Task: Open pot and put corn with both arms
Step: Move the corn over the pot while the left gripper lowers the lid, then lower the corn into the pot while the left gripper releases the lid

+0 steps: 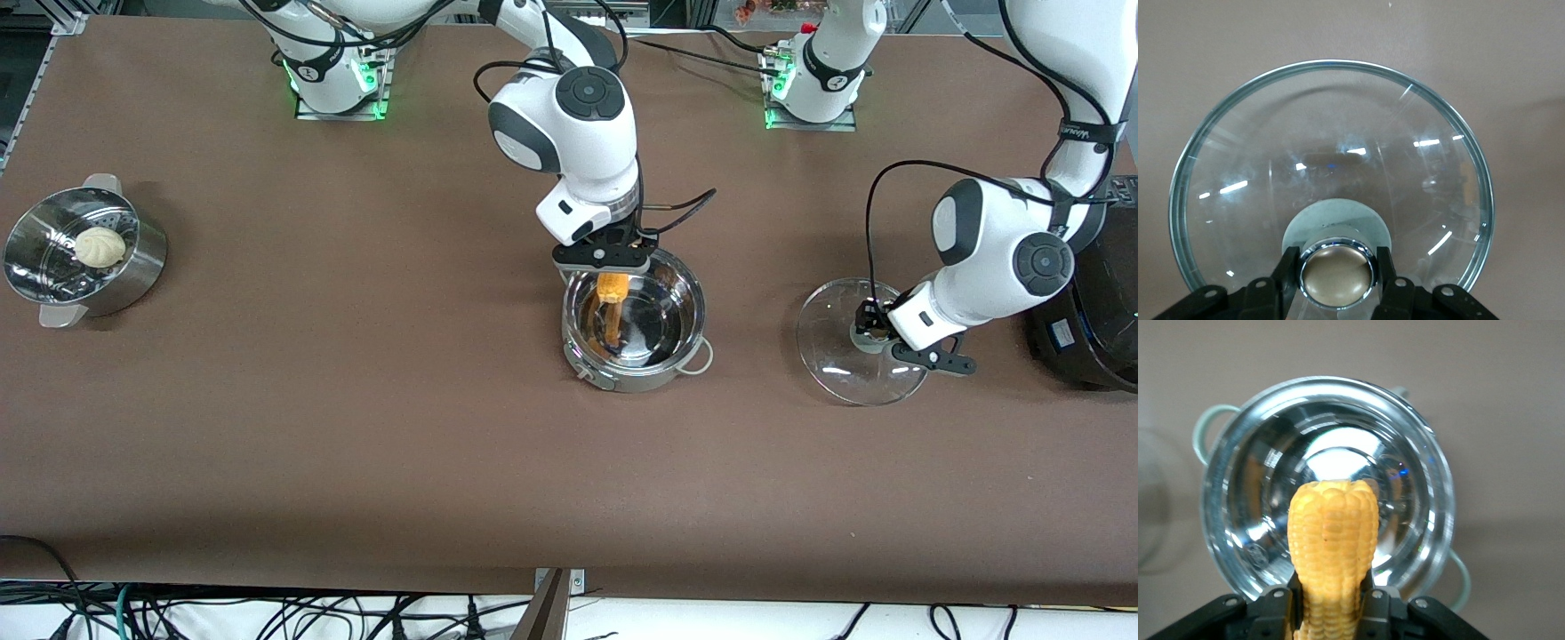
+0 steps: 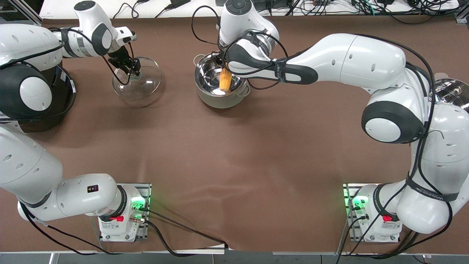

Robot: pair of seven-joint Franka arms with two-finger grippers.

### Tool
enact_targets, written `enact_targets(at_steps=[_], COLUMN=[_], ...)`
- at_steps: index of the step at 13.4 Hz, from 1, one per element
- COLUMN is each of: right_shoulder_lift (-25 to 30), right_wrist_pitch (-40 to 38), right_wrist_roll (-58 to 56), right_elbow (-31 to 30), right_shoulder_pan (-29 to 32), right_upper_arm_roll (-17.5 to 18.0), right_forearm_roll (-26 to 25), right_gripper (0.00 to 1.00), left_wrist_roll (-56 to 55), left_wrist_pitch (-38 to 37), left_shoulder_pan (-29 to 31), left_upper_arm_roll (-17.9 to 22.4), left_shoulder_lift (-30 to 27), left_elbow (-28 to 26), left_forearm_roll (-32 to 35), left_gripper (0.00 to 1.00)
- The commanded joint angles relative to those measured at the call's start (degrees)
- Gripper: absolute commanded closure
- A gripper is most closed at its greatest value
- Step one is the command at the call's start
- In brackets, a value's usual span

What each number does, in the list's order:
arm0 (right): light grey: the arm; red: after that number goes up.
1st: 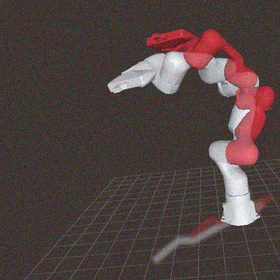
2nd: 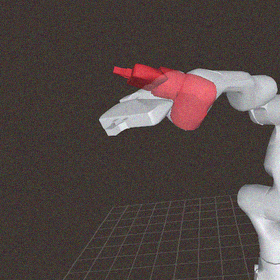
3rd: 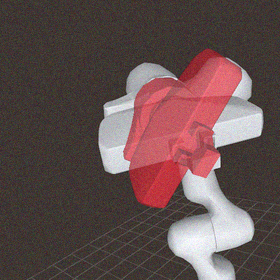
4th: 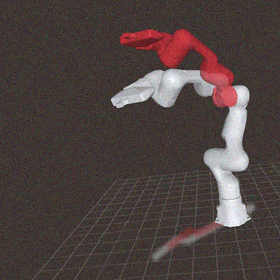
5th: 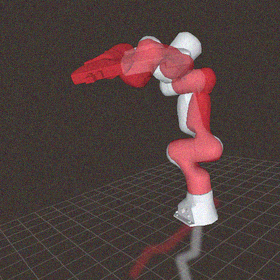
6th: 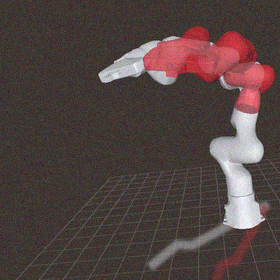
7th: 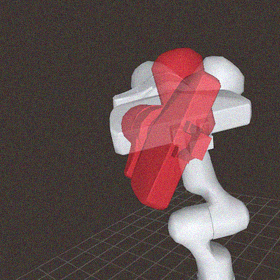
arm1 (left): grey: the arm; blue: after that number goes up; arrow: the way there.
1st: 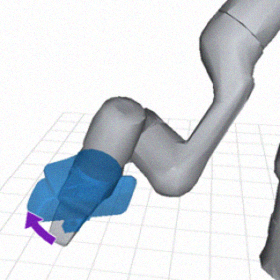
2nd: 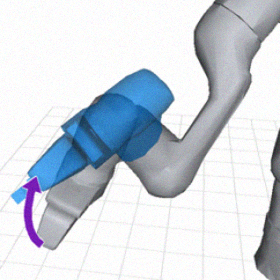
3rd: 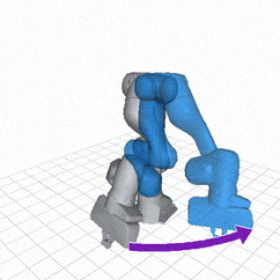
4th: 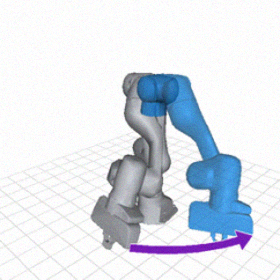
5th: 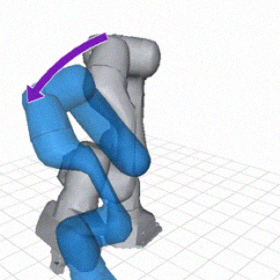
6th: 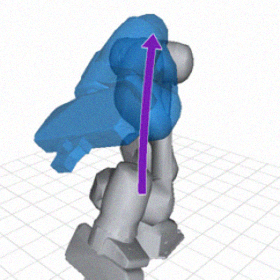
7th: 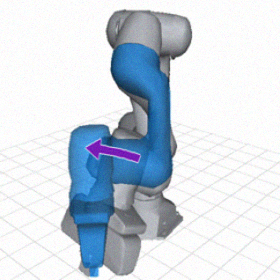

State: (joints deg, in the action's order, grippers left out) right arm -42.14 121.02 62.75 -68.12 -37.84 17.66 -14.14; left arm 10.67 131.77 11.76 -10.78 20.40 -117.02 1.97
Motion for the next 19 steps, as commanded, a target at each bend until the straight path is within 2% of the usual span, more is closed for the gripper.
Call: enact_targets(at_steps=[1, 2, 6, 10, 11, 13, 17, 18, 19], right_shoulder_lift=[-3.8, -4.7, -9.4, -11.8, -12.4, -12.4, -12.4, -12.4, -12.4], right_wrist_pitch=[2.1, 2.2, 2.2, 5.0, 5.6, 4.8, 0.3, 0.1, 0.2], right_wrist_roll=[1.0, 0.1, -3.1, -5.4, -6.8, -11.6, -17.7, -17.8, -17.9], right_elbow=[5.9, 6.8, 12.2, 13.8, 13.8, 13.7, 13.7, 13.7, 13.7], right_shoulder_pan=[-3.1, -3.6, -3.6, -3.6, -3.6, -3.6, -3.6, -3.6, -3.6], right_upper_arm_roll=[-3.2, -4.6, -5.8, -6.1, -6.1, -6.1, -6.1, -6.0, -6.0], right_forearm_roll=[-1.2, -1.2, -1.9, -1.9, -1.9, -1.9, -1.9, -1.9, -1.9], right_gripper=[1.00, 1.00, 1.00, 1.00, 1.00, 1.00, 1.00, 1.00, 1.00], left_wrist_roll=[1.6, 1.5, 1.3, 1.2, 1.2, 1.1, 1.1, 1.1, 1.1], left_wrist_pitch=[0.9, 1.0, 1.0, 1.3, 1.3, 1.4, 1.4, 1.3, 0.9], left_shoulder_pan=[-0.2, -0.2, -0.1, -0.2, -0.2, -0.1, -0.1, -0.1, 0.0], left_upper_arm_roll=[0.0, 0.0, 0.0, 0.0, 0.0, 0.0, 0.0, 0.0, 0.0], left_shoulder_lift=[0.4, 0.7, 1.8, 2.7, 2.6, 2.7, 2.6, 2.4, 1.8], left_elbow=[-0.6, -0.6, -0.8, -0.8, -1.0, -1.0, -1.2, -1.2, -1.2], left_forearm_roll=[-1.4, -1.4, -1.5, -1.4, -1.4, -1.4, -1.4, -1.4, -1.4], left_gripper=[1.00, 1.00, 1.00, 1.00, 0.94, 0.74, 0.26, 0.21, 0.06])
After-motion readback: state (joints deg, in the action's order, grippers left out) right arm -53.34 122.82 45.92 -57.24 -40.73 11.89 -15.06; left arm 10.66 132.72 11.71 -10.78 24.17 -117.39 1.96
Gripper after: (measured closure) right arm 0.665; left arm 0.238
